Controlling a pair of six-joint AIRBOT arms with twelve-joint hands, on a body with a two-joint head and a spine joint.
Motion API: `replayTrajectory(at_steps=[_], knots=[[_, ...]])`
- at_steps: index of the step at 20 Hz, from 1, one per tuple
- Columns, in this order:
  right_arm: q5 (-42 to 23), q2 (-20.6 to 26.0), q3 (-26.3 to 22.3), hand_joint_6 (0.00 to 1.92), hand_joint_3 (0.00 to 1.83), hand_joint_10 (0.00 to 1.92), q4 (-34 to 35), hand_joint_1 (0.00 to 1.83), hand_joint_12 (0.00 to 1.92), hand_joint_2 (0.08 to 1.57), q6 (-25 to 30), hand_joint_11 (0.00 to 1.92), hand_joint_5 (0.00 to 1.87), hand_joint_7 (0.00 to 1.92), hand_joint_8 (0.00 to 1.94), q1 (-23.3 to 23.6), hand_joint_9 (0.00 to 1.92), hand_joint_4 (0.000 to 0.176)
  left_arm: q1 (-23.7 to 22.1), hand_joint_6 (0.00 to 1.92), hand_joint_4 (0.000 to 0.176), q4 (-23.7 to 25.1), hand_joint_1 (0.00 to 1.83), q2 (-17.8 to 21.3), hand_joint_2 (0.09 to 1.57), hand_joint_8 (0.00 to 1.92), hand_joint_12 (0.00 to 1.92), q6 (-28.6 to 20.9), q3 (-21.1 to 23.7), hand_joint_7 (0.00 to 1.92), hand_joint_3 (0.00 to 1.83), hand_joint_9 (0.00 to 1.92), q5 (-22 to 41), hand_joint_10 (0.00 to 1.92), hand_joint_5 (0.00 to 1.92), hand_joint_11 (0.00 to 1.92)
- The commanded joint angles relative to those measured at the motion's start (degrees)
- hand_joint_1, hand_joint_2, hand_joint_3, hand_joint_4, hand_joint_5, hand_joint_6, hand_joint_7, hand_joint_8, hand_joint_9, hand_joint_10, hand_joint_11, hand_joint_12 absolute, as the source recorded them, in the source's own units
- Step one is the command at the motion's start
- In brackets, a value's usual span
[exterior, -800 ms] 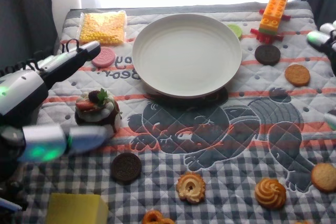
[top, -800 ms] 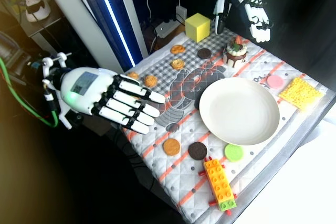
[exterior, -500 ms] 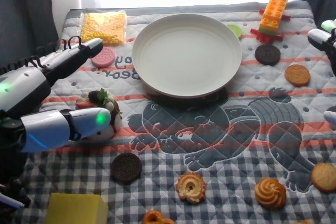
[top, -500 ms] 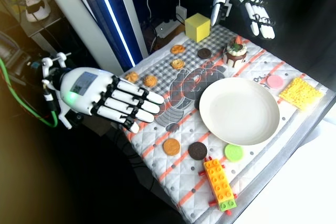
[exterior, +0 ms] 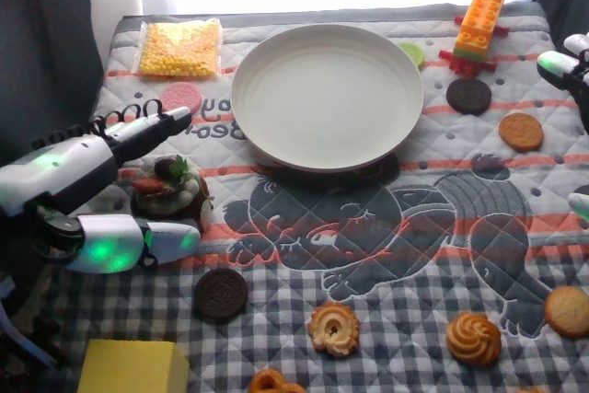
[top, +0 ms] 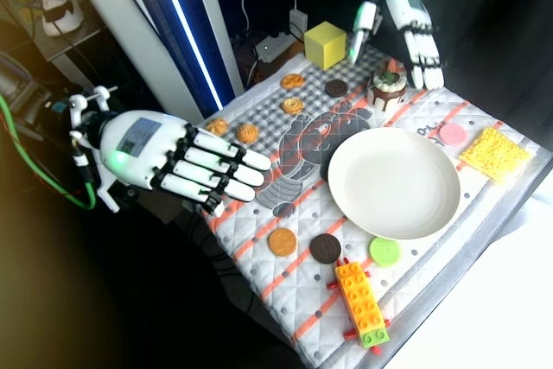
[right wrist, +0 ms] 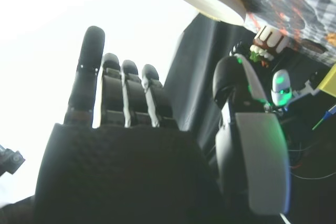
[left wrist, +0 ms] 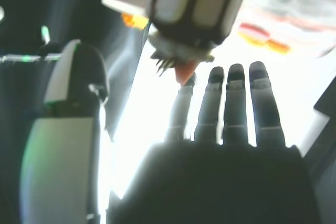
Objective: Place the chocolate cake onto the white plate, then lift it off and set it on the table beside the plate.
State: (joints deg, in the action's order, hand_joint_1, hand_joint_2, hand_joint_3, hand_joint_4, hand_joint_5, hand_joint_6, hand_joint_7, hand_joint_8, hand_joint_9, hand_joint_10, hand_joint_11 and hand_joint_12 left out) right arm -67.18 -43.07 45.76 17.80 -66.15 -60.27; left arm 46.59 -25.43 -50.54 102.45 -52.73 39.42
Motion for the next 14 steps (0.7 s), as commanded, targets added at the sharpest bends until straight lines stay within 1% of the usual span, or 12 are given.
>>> replayTrajectory(at_steps=[1, 3, 5, 6, 7, 8, 9, 10, 11, 12, 13, 14], knots=[[-7.23, 0.36, 0.21, 0.0, 0.0, 0.0, -0.29, 0.49, 1.38, 1.28, 0.24, 0.0, 0.0, 0.0, 0.0, 0.27, 0.0, 0.061, -0.77, 0.0, 0.102, -0.22, 0.78, -0.16, 0.97, 0.0, 0.27, 0.81, -0.3, 0.0, 0.05, 0.0, 5.4, 0.0, 0.0, 0.0], [-7.27, 0.35, 0.21, 0.0, 0.0, 0.0, -0.29, 0.48, 1.28, 1.28, 0.35, 0.0, 0.0, 0.0, 0.0, 0.22, 0.0, 0.054, -1.36, 0.0, 0.121, -0.75, 0.81, -0.99, 1.0, 0.0, 0.77, 1.76, -0.97, 0.0, 0.02, 0.0, 3.8, 0.0, 0.0, 0.0], [-7.36, 0.35, 0.21, 0.0, 0.0, 0.0, -0.28, 0.51, 1.12, 1.28, 0.39, 0.0, 0.0, 0.0, 0.0, 0.22, 0.0, 0.059, -1.52, 0.02, 0.109, -1.25, 0.87, -1.61, 1.01, 0.02, 1.25, 1.76, -1.49, 0.08, 0.0, 0.06, 3.38, 0.04, 0.06, 0.0], [-7.42, 0.35, 0.21, 0.0, 0.0, 0.0, -0.28, 0.51, 0.99, 1.27, 0.42, 0.0, 0.0, 0.0, 0.0, 0.2, 0.0, 0.059, -1.53, 0.08, 0.067, -1.54, 0.93, -1.88, 1.07, 0.3, 1.48, 1.76, -1.76, 0.19, 0.0, 0.03, 3.19, 0.67, 0.19, 0.0], [-7.46, 0.35, 0.21, 0.0, 0.0, 0.0, -0.26, 0.51, 0.8, 1.27, 0.49, 0.0, 0.0, 0.0, 0.0, 0.16, 0.0, 0.068, -1.53, 0.19, 0.042, -1.6, 0.95, -2.06, 1.12, 0.8, 1.64, 1.76, -1.92, 0.14, 0.0, 0.0, 3.02, 1.02, 0.22, 0.0], [-7.47, 0.33, 0.21, 0.0, 0.0, 0.0, -0.2, 0.5, 0.58, 1.28, 0.53, 0.0, 0.0, 0.0, 0.0, 0.12, 0.0, 0.062, -1.54, 0.53, 0.0, -1.64, 1.04, -2.24, 1.15, 1.46, 1.86, 1.76, -2.08, 0.14, 0.0, 0.11, 2.84, 1.7, 0.26, 0.17], [-7.55, 0.27, 0.21, 0.0, 0.0, 0.0, -0.17, 0.48, 0.54, 1.28, 0.56, 0.0, 0.0, 0.0, 0.0, 0.06, 0.0, 0.047, -1.55, 0.82, 0.0, -1.65, 1.13, -2.31, 1.15, 1.67, 1.91, 1.76, -2.04, 0.18, 0.0, 0.25, 2.97, 1.88, 0.25, 0.34], [-7.6, 0.25, 0.21, 0.0, 0.0, 0.0, -0.17, 0.48, 0.37, 1.28, 0.66, 0.0, 0.0, 0.0, 0.0, -0.01, 0.0, 0.05, -1.6, 1.1, 0.0, -1.63, 1.25, -2.39, 1.26, 1.61, 1.92, 1.76, -2.02, 0.53, 0.01, 0.36, 3.01, 1.91, 0.29, 0.47], [-7.61, 0.18, 0.22, 0.0, 0.0, 0.0, -0.16, 0.46, 0.15, 1.29, 0.74, 0.0, 0.0, 0.0, 0.0, -0.06, 0.0, 0.053, -1.65, 1.23, 0.0, -1.57, 1.28, -2.44, 1.27, 1.57, 1.92, 1.76, -1.98, 0.62, 0.0, 0.46, 3.29, 1.92, 0.31, 0.57], [-7.62, 0.16, 0.23, 0.0, 0.0, 0.0, -0.1, 0.46, 0.03, 1.29, 0.78, 0.0, 0.0, 0.0, 0.0, -0.11, 0.0, 0.038, -1.73, 1.5, 0.0, -1.52, 1.13, -2.44, 1.34, 1.69, 1.92, 1.76, -1.94, 0.62, 0.01, 0.54, 3.42, 1.91, 0.46, 0.66], [-7.64, 0.14, 0.24, 0.0, 0.01, 0.0, -0.03, 0.44, 0.0, 1.3, 0.8, 0.0, 0.0, 0.0, 0.0, -0.15, 0.0, 0.025, -1.83, 1.57, 0.0, -1.26, 1.09, -2.43, 1.35, 1.71, 1.92, 1.76, -1.91, 0.61, 0.01, 0.53, 3.4, 1.89, 0.49, 0.66], [-7.67, 0.12, 0.26, 0.0, 0.0, 0.0, 0.03, 0.45, 0.0, 1.3, 0.81, 0.0, 0.0, 0.0, 0.0, -0.2, 0.0, 0.046, -1.85, 1.59, 0.0, -1.04, 1.08, -2.35, 1.35, 1.71, 1.92, 1.76, -1.72, 0.6, 0.0, 0.53, 3.72, 1.89, 0.52, 0.64]])
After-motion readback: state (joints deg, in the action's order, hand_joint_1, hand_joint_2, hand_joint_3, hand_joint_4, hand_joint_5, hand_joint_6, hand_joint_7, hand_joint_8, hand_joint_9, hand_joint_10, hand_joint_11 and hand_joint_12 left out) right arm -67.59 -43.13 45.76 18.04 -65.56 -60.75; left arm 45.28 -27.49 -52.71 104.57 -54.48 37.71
